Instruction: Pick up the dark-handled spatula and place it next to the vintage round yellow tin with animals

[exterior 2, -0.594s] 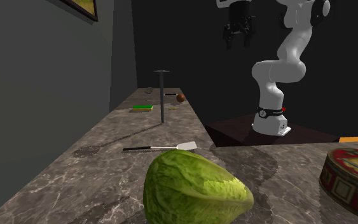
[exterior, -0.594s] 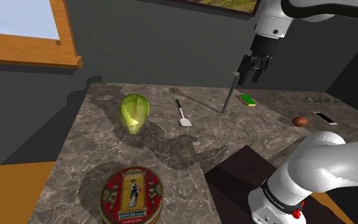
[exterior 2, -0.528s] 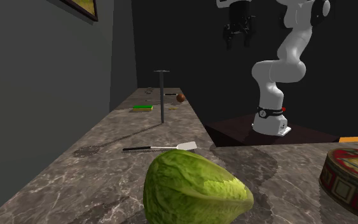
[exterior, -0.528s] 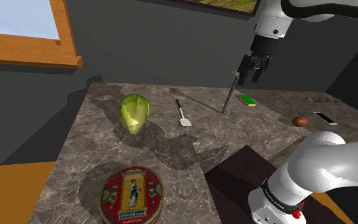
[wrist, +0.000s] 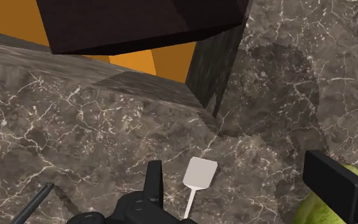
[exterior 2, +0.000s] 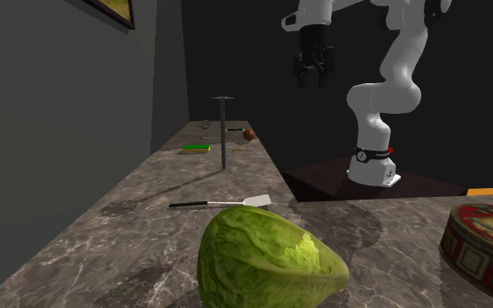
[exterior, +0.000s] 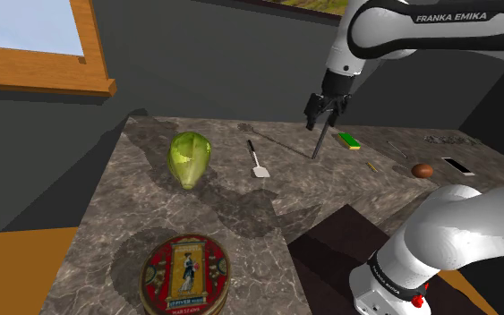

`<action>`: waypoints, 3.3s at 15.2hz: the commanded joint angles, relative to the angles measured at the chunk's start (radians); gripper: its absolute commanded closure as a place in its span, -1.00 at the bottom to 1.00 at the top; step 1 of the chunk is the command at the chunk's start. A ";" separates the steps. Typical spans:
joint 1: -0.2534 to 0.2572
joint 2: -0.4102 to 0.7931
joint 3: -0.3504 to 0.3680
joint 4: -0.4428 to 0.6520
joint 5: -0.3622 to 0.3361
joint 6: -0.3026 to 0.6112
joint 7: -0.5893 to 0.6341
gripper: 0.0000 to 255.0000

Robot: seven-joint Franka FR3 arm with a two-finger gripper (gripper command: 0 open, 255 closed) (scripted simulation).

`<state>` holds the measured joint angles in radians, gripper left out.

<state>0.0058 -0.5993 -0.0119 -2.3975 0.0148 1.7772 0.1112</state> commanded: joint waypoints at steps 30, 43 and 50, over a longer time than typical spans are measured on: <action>-0.043 1.093 -0.010 0.506 -0.038 0.669 0.298 -1.00; -0.044 1.161 -0.010 0.515 -0.037 0.728 0.298 -1.00; -0.044 1.161 -0.010 0.515 -0.037 0.728 0.298 1.00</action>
<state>-0.0384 0.5619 -0.0219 -1.8822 -0.0223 2.5054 0.4092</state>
